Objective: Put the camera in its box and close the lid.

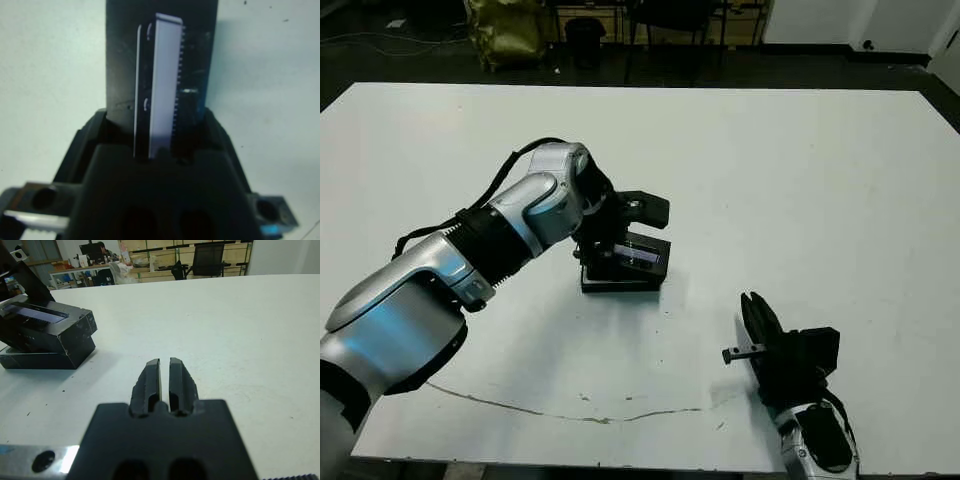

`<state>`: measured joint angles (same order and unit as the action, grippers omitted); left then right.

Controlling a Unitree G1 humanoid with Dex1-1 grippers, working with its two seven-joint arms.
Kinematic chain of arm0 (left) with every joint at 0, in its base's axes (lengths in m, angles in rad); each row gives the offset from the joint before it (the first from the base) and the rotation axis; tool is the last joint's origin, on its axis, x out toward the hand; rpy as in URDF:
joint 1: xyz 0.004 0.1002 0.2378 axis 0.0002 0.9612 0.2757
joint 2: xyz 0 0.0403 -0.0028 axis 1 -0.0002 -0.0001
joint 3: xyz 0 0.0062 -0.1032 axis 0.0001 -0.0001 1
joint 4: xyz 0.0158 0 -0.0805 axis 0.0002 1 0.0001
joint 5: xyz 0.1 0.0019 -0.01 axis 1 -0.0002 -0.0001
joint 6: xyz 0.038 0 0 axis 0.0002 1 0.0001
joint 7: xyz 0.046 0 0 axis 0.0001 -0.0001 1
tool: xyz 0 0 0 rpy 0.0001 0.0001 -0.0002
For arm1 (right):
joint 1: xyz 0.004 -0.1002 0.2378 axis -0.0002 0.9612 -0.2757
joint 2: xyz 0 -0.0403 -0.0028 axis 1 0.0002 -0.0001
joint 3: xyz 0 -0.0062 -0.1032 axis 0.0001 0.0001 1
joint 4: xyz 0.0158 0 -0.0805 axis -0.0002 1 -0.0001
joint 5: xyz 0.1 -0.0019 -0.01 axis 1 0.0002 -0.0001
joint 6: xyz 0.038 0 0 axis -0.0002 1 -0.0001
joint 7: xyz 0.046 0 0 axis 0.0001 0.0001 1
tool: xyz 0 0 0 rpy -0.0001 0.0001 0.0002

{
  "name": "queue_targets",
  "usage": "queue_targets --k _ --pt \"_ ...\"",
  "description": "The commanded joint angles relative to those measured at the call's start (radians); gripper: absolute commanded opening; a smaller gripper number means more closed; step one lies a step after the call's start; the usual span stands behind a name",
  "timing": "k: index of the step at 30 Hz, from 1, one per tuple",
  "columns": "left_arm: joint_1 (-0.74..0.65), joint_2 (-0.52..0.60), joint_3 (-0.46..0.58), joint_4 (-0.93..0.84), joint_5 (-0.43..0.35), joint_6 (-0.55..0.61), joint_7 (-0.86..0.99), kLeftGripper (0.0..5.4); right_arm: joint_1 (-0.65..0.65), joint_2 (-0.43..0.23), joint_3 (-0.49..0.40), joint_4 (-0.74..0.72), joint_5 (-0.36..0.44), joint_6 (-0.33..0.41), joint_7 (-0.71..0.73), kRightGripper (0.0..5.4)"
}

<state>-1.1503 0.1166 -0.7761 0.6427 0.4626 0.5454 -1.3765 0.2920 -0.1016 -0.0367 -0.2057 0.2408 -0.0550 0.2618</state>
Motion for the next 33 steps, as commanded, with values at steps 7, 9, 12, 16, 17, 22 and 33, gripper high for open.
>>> queue_targets --k 7,9,12,16,17,22,33 --pt "0.07 0.021 -0.026 -0.003 0.004 0.05 -0.021 2.53 0.007 0.001 -0.003 0.047 0.001 -0.027 0.016 0.0" --pt "0.07 0.026 -0.029 -0.013 0.005 0.038 -0.022 2.53 0.009 0.001 0.0 0.04 -0.009 -0.021 0.009 0.0" --pt "0.066 0.031 -0.032 -0.025 0.01 0.027 -0.015 2.53 0.008 0.005 -0.003 0.042 0.019 -0.008 0.023 0.0" --pt "0.042 0.016 -0.027 -0.019 0.017 0.079 -0.003 2.53 0.013 0.005 0.003 0.031 0.016 -0.001 0.012 0.0" --pt "0.038 0.015 -0.026 -0.023 0.017 0.085 -0.001 2.53 0.017 0.005 0.005 0.018 0.018 0.015 0.006 0.0" --pt "0.019 0.012 -0.025 -0.025 0.01 0.106 -0.011 2.53 0.024 0.006 0.006 0.01 0.021 0.016 0.01 0.0" --pt "0.011 0.034 -0.023 -0.052 0.001 0.128 -0.063 2.53 0.018 0.006 0.002 0.025 0.029 0.005 0.02 0.0"
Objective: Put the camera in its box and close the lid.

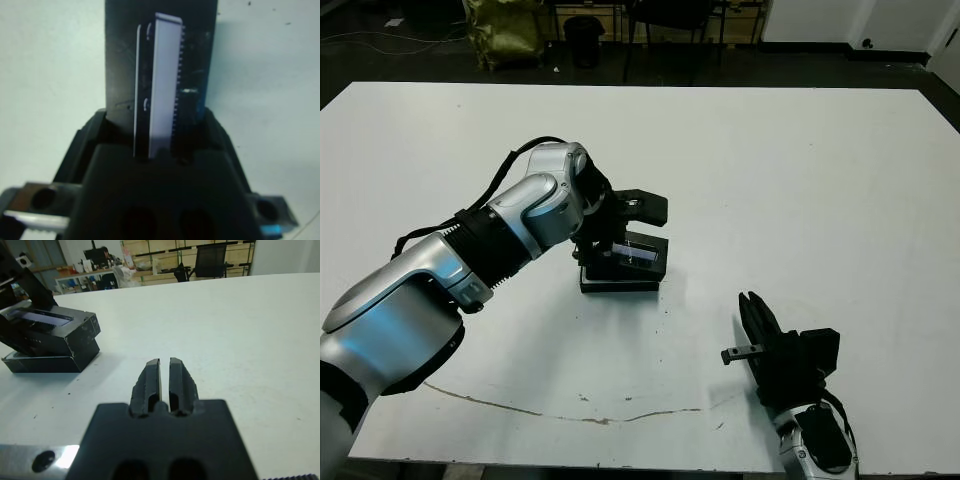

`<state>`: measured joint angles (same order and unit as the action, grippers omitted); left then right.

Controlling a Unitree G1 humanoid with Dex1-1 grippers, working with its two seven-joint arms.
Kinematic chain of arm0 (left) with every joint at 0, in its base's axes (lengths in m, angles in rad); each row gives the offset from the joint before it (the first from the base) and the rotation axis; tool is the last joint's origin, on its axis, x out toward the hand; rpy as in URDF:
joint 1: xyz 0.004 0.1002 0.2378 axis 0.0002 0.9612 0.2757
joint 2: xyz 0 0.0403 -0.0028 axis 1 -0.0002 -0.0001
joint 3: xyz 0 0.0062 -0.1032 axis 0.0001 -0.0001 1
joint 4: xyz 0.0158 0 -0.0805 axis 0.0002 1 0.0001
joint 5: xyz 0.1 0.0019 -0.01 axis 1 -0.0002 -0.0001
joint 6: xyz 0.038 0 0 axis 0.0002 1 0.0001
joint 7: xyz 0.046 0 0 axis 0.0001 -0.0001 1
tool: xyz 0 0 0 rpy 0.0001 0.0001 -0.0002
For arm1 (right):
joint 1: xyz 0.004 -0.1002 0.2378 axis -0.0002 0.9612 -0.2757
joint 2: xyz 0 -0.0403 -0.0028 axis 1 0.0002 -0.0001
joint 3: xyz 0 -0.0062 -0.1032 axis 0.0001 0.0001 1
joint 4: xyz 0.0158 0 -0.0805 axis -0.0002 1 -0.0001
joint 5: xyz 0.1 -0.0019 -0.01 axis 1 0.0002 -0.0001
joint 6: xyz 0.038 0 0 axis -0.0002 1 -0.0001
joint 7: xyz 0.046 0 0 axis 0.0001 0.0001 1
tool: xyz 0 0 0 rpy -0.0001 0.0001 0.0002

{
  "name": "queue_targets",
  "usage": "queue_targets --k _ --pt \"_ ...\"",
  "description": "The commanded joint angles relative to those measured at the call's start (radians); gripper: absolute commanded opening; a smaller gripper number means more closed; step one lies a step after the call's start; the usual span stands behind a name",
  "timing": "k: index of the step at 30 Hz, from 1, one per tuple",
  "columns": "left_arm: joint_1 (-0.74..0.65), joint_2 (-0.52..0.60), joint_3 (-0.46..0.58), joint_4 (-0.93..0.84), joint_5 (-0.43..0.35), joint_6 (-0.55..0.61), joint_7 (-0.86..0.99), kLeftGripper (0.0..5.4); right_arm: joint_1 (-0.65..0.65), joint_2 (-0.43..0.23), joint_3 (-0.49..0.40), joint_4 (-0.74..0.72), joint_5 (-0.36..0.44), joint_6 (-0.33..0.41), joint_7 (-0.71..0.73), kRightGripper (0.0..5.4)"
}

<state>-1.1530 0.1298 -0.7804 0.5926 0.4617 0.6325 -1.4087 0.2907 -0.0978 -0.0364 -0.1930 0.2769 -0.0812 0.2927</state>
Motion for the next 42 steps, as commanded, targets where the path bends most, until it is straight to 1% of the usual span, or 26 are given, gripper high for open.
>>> queue_targets --k 1,5,8,11,13,17,20,22,28,30,32,35,36,39,42 --pt "0.016 0.021 -0.018 -0.01 -0.002 0.064 -0.038 2.53 0.023 0.002 0.004 0.004 -0.017 0.039 -0.022 0.0" --pt "0.032 0.036 -0.011 -0.054 -0.022 0.081 -0.058 2.53 0.019 0.005 0.007 0.012 -0.019 0.026 -0.02 0.0" --pt "0.036 0.045 -0.002 -0.096 -0.035 0.101 -0.056 2.53 0.011 0.013 0.002 0.042 0.015 0.009 0.008 0.0" --pt "0.016 0.049 0.007 -0.111 -0.052 0.121 -0.061 2.53 0.012 0.009 0.004 0.045 0.004 0.003 0.006 0.0" --pt "0.004 0.059 0.01 -0.12 -0.063 0.101 -0.068 2.53 0.016 0.009 0.006 0.037 -0.013 0.005 -0.008 0.0" --pt "-0.011 0.067 -0.004 -0.115 -0.063 0.094 -0.073 2.53 0.022 0.011 0.007 0.021 -0.009 0.019 -0.012 0.0" --pt "-0.002 0.074 -0.012 -0.132 -0.06 0.082 -0.062 2.53 0.021 0.007 0.009 0.023 -0.024 0.007 -0.014 0.0" --pt "0.009 0.075 -0.022 -0.146 -0.049 0.075 -0.041 2.53 0.016 0.008 0.008 0.033 -0.015 -0.001 -0.002 0.0" --pt "0.038 0.073 -0.037 -0.155 -0.041 0.033 0.022 2.53 0.017 0.012 0.007 0.027 -0.014 0.018 -0.01 0.0" --pt "0.048 0.067 -0.034 -0.146 -0.042 0.065 0.035 2.53 0.022 0.008 0.009 0.007 -0.036 0.034 -0.03 0.0" --pt "0.052 0.059 -0.038 -0.142 -0.042 0.132 0.037 2.53 0.021 0.006 0.007 0.008 -0.041 0.027 -0.03 0.0" --pt "0.059 0.059 -0.046 -0.156 -0.05 0.182 0.034 2.53 0.011 0.007 0.004 0.033 -0.037 0.005 -0.019 0.0" --pt "0.059 0.059 -0.05 -0.162 -0.052 0.193 0.031 2.53 0.01 0.009 0.005 0.033 -0.038 0.006 -0.021 0.0" --pt "0.066 0.074 -0.059 -0.198 -0.06 0.172 0.023 2.53 0.007 0.011 0.007 0.042 -0.036 -0.007 -0.016 0.0" --pt "0.073 0.072 -0.062 -0.219 -0.071 0.227 0.02 2.53 0.006 0.009 0.006 0.041 -0.03 -0.004 -0.012 0.0"
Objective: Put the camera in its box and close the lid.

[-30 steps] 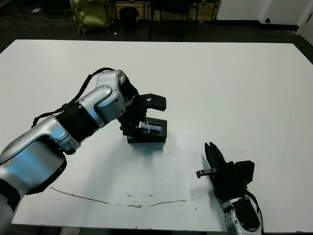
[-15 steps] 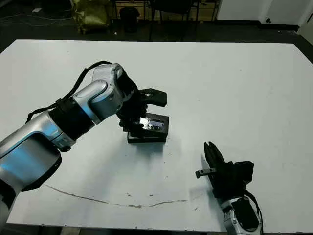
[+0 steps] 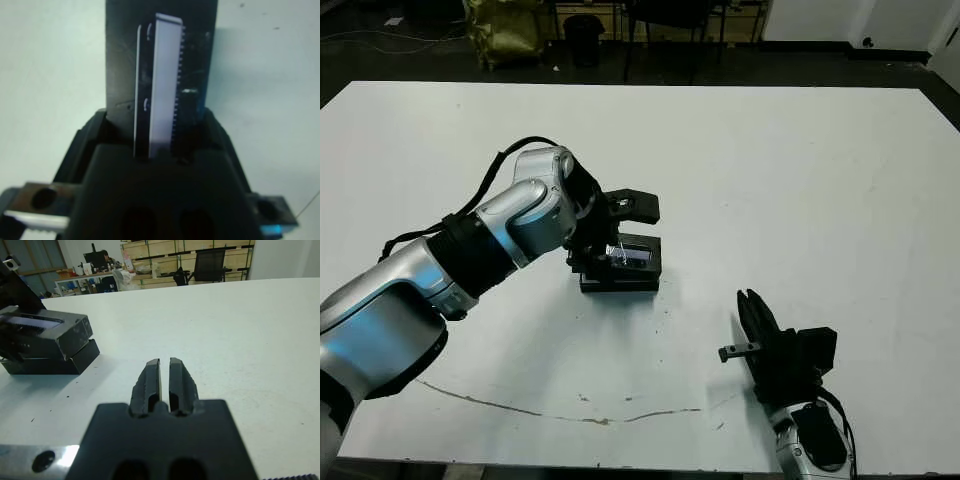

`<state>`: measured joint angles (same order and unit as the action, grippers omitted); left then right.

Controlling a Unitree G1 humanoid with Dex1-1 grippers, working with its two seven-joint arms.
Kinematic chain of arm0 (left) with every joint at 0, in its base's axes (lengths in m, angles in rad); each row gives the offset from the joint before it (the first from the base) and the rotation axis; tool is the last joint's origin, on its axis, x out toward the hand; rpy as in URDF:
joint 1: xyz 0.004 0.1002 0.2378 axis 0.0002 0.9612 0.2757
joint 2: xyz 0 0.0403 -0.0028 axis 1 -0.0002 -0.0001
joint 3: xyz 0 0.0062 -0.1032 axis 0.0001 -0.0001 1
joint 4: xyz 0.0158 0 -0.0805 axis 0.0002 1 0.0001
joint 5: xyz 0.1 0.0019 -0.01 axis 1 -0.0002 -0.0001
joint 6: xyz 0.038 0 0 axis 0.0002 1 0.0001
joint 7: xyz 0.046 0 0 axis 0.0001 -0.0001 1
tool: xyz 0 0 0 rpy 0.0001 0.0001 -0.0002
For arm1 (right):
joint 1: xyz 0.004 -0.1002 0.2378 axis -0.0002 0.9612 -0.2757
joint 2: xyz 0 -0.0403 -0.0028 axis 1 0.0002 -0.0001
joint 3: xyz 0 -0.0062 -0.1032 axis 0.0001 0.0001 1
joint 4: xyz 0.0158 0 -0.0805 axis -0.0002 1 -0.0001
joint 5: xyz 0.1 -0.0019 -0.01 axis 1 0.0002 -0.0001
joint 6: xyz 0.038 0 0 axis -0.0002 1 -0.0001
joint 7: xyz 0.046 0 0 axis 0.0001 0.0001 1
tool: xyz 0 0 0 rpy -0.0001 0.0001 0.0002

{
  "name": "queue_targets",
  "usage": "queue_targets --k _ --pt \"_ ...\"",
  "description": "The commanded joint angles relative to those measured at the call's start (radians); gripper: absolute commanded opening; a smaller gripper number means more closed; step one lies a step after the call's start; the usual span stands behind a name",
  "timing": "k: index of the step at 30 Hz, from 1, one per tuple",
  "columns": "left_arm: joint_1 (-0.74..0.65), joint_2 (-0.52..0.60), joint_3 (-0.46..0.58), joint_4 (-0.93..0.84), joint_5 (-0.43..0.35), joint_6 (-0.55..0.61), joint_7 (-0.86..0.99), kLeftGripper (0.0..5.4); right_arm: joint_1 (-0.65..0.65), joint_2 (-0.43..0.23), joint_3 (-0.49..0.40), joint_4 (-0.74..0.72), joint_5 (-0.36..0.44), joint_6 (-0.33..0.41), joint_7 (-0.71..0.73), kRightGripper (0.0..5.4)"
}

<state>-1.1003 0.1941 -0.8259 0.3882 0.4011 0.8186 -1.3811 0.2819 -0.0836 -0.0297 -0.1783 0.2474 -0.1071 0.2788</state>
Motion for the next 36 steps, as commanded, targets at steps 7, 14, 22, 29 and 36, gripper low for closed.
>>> queue_targets --k 7,14,22,29,36 --pt "0.009 0.013 -0.04 -0.035 -0.038 0.057 -0.027 2.53 0.009 -0.001 -0.005 0.052 0.01 0.003 0.019 0.0" --pt "0.024 0.015 -0.043 -0.04 -0.022 0.053 0.031 2.53 0.024 -0.003 0.004 0.016 -0.017 0.029 -0.011 0.0" --pt "0.033 0.019 -0.031 -0.024 -0.026 0.007 0.091 2.53 0.026 -0.009 0.004 0.012 -0.012 0.036 0.0 0.0" --pt "0.043 0.021 -0.038 -0.033 -0.015 -0.008 0.124 2.53 0.015 -0.003 -0.003 0.052 0.001 0.008 0.016 0.0" --pt "0.045 0.016 -0.031 -0.015 -0.033 0.001 0.114 2.53 0.027 -0.003 0.002 0.022 0.006 0.034 0.006 0.0"
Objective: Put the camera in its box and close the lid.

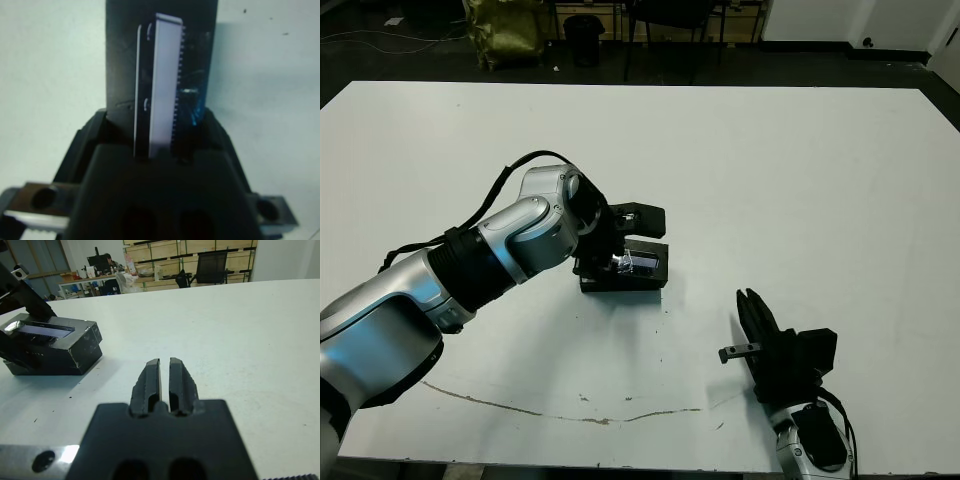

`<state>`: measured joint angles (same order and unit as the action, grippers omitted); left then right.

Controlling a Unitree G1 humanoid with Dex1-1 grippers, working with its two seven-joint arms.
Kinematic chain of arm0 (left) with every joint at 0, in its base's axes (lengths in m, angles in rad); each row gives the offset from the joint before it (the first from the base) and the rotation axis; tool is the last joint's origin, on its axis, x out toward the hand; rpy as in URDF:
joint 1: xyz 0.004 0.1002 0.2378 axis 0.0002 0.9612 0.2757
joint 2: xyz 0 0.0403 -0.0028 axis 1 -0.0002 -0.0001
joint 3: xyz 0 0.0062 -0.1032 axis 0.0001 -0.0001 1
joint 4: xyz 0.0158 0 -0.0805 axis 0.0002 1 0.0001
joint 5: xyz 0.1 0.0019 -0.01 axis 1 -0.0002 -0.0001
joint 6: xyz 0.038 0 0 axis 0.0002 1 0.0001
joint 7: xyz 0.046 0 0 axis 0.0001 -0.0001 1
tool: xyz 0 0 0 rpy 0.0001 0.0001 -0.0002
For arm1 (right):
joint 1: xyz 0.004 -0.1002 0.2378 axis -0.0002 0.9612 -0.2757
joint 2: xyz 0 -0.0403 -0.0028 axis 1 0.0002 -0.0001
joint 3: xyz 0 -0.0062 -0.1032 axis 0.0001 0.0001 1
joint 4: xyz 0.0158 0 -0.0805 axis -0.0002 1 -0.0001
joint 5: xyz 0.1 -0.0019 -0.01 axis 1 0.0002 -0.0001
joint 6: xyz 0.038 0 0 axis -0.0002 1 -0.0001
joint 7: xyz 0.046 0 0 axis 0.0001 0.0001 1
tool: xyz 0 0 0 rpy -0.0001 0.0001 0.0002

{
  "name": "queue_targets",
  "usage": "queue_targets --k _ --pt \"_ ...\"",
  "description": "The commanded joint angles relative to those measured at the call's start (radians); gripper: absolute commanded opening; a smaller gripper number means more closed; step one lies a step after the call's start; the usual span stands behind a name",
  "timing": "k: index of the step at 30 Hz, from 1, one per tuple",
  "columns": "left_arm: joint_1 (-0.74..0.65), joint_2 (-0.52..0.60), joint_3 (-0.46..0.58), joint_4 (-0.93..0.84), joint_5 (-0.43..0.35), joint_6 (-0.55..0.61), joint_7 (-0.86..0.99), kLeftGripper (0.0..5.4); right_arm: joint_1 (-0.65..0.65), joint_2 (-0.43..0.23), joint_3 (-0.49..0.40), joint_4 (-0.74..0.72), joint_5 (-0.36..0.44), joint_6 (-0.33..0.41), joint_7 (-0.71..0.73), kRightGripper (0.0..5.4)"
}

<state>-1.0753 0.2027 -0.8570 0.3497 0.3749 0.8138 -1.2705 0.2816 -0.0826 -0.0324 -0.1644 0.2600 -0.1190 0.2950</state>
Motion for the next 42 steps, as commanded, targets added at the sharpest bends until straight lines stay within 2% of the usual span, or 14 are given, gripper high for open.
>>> queue_targets --k 1,5,7,9,12,16,28,35,39,42 --pt "0.02 0.005 0.0 0.029 -0.009 0.009 0.002 2.53 0.031 -0.006 0.006 -0.001 -0.016 0.055 -0.019 0.0" --pt "0.022 0.01 -0.01 0.043 -0.008 -0.052 -0.006 2.53 0.032 -0.009 0.003 -0.008 -0.001 0.065 -0.011 0.0" --pt "0.024 0.019 -0.017 0.048 -0.004 -0.125 -0.011 2.53 0.031 -0.012 0.005 -0.006 -0.012 0.054 -0.013 0.0" --pt "0.032 0.018 -0.004 0.051 -0.004 -0.137 -0.002 2.53 0.029 -0.01 0.004 0.003 -0.01 0.04 -0.007 0.0" --pt "0.038 0.01 0.013 0.068 -0.009 -0.114 -0.002 2.53 0.024 -0.002 -0.001 0.023 0.008 0.026 0.008 0.0" --pt "0.041 0.001 0.022 0.078 0.003 -0.088 0.016 2.53 0.04 -0.007 0.01 -0.031 -0.028 0.079 -0.034 0.0" --pt "0.05 -0.05 0.118 0.218 0.017 -0.054 0.162 2.53 0.043 -0.009 0.013 -0.034 -0.031 0.074 -0.03 0.0" --pt "0.082 -0.07 0.141 0.251 0.027 0.032 0.204 2.53 0.041 -0.011 0.008 -0.026 -0.018 0.065 -0.01 0.0" --pt "0.071 -0.034 0.055 0.256 0.046 -0.098 0.118 3.36 0.041 -0.009 0.011 -0.025 -0.03 0.056 -0.014 0.0" --pt "0.057 -0.038 0.036 0.283 0.041 -0.119 0.1 4.12 0.044 -0.01 0.011 -0.037 -0.015 0.075 -0.011 0.0"
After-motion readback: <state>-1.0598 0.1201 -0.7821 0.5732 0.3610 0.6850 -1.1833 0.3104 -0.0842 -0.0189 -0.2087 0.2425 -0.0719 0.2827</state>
